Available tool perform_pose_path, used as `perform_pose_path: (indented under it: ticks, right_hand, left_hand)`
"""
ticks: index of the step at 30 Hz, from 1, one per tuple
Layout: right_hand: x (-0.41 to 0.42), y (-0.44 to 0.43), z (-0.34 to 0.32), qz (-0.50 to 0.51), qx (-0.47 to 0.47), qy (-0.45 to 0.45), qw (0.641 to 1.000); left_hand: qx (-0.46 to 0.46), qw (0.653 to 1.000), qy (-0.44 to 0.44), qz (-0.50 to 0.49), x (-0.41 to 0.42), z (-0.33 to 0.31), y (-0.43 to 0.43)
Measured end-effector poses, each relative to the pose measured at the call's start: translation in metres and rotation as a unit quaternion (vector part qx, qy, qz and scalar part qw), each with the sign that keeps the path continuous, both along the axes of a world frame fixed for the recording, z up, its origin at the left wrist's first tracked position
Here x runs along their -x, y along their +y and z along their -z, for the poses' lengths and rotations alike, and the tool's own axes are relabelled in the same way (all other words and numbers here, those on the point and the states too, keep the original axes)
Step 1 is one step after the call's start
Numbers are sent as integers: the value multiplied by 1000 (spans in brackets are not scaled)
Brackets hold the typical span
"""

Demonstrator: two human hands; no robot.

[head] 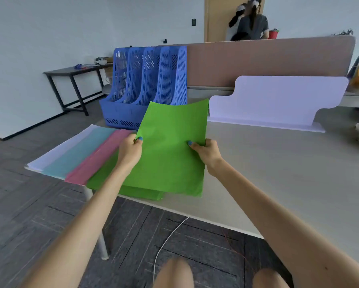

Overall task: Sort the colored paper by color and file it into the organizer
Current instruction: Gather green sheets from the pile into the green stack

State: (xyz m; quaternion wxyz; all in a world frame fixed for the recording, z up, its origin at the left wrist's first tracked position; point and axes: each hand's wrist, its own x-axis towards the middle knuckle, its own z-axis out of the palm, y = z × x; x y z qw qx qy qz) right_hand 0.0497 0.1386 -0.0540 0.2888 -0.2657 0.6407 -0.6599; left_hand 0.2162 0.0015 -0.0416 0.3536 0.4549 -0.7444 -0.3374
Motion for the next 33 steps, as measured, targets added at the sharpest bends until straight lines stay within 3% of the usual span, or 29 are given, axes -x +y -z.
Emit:
perform_pose_path:
  ticks: [10, 14, 19, 25, 30, 33]
  right_hand:
    - [-47, -52, 16, 73, -57, 63, 994]
    - [-61, -62, 24, 104, -99, 139, 980]
    - [-76, -67, 32, 128, -147, 183, 964]
    - [-80, -63, 32, 134, -321, 320, 881]
    - [-85, -62, 33, 148, -369, 364, 842]
    - [-87, -62, 35, 156, -368, 375, 837]
  left_hand:
    - [-11, 997, -79, 0, -51, 9, -65]
    - [-6, 991, -131, 5, -65, 11, -80]
    - [62, 982, -179, 21, -71, 21, -92]
    - [173, 958, -227, -14, -73, 37, -91]
    - [164, 954, -249, -6, -77, 48, -95]
    - [156, 954, -257, -7, -79, 51, -98]
